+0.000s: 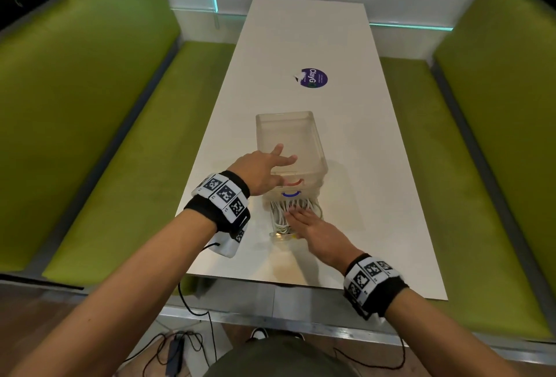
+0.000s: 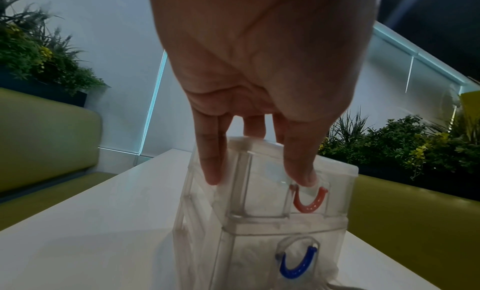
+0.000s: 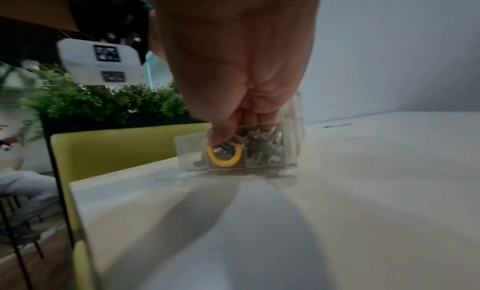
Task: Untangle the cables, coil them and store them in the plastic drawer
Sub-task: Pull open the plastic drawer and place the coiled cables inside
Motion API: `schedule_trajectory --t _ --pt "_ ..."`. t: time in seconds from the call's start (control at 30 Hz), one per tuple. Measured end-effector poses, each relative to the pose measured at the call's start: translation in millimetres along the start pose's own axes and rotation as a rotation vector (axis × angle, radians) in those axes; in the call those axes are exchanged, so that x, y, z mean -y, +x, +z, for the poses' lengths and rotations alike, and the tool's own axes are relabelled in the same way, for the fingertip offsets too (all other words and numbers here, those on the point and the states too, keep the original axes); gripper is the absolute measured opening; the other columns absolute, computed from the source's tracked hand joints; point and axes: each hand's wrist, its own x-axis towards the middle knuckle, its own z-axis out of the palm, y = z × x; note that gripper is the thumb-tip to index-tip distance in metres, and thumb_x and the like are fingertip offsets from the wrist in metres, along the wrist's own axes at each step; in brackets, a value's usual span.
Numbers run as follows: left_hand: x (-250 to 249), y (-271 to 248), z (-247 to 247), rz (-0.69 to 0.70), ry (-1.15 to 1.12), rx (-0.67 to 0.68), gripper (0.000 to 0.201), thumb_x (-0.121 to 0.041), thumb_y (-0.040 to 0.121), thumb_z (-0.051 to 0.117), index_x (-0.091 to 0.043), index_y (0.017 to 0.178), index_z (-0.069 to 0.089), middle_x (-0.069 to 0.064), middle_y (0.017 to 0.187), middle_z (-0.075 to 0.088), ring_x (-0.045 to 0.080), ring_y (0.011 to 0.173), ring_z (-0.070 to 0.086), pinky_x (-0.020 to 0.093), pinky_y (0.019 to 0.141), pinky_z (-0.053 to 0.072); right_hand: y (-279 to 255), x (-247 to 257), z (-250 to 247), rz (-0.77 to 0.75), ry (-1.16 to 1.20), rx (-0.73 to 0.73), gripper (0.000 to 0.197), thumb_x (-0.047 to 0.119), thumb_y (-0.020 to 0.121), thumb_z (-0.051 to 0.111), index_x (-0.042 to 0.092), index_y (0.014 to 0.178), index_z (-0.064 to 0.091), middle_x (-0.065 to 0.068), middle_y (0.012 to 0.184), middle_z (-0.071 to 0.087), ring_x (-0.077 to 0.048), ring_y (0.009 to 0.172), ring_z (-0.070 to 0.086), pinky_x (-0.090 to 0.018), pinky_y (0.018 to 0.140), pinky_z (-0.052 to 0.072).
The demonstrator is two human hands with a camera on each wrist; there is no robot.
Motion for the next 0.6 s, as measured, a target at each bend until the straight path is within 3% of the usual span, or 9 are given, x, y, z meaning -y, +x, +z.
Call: schedule_trajectory --t 0.1,0.2,0.23,0.3,0.37,0.5,0.6 --pt "1 1 1 -0.001 -0.006 -0.007 0.056 -0.040 0.093 0.054 -0.045 0.143 0.031 -0.009 0.160 0.010 0.026 0.138 0.036 0.041 0.110 0.033 0 -2 -6 0.022 0.058 -0.038 0.057 0.001 0.096 0.041 0.012 0.150 0.024 -0.008 0.158 0.021 -0.022 0.146 0.018 -0.033 0.115 0.023" --pt "2 0 3 0.002 -0.024 -0.013 0.056 -0.038 0.093 0.055 -0.047 0.143 0.031 -0.011 0.160 0.010 0.025 0.138 0.036 0.039 0.109 0.034 5 14 8 0.039 0.050 -0.272 0.056 0.000 0.082 0.065 0.001 0.134 0.047 -0.021 0.141 0.044 -0.036 0.135 0.036 -0.048 0.102 0.045" --pt "2 0 2 0.001 -0.029 -0.013 0.056 -0.038 0.093 0.055 -0.047 0.143 0.031 -0.011 0.159 0.010 0.025 0.138 0.036 0.038 0.108 0.034 6 19 14 0.109 0.037 -0.332 0.059 0.002 0.077 0.071 -0.001 0.131 0.048 -0.023 0.137 0.046 -0.038 0.133 0.037 -0.049 0.102 0.045" --pt "2 0 2 0.000 -0.032 -0.016 0.057 -0.036 0.092 0.056 -0.047 0.142 0.031 -0.011 0.159 0.010 0.025 0.137 0.038 0.037 0.107 0.034 1 26 24 0.266 0.050 -0.385 0.070 0.013 0.076 0.076 -0.006 0.135 0.043 -0.029 0.141 0.039 -0.045 0.136 0.032 -0.049 0.111 0.033" --pt "1 0 2 -0.001 -0.031 -0.021 0.057 -0.034 0.093 0.056 -0.047 0.142 0.031 -0.011 0.159 0.010 0.025 0.137 0.038 0.036 0.107 0.033 -3 27 30 0.288 -0.002 -0.360 0.072 0.017 0.073 0.080 -0.010 0.131 0.046 -0.034 0.137 0.045 -0.047 0.130 0.041 -0.050 0.106 0.037" --pt "0 -1 0 0.001 -0.019 -0.014 0.056 -0.035 0.093 0.055 -0.047 0.142 0.031 -0.011 0.159 0.010 0.024 0.137 0.037 0.037 0.107 0.034 8 16 32 0.234 -0.102 -0.334 0.065 -0.009 0.057 0.075 -0.008 0.120 0.058 -0.029 0.120 0.061 -0.042 0.111 0.061 -0.049 0.090 0.052" --pt "1 0 1 0.003 -0.025 -0.014 0.056 -0.036 0.093 0.056 -0.047 0.142 0.031 -0.012 0.159 0.010 0.024 0.138 0.037 0.036 0.107 0.034 10 19 24 0.241 -0.084 -0.425 0.058 -0.010 0.061 0.071 -0.003 0.118 0.060 -0.026 0.117 0.063 -0.041 0.107 0.062 -0.048 0.090 0.053"
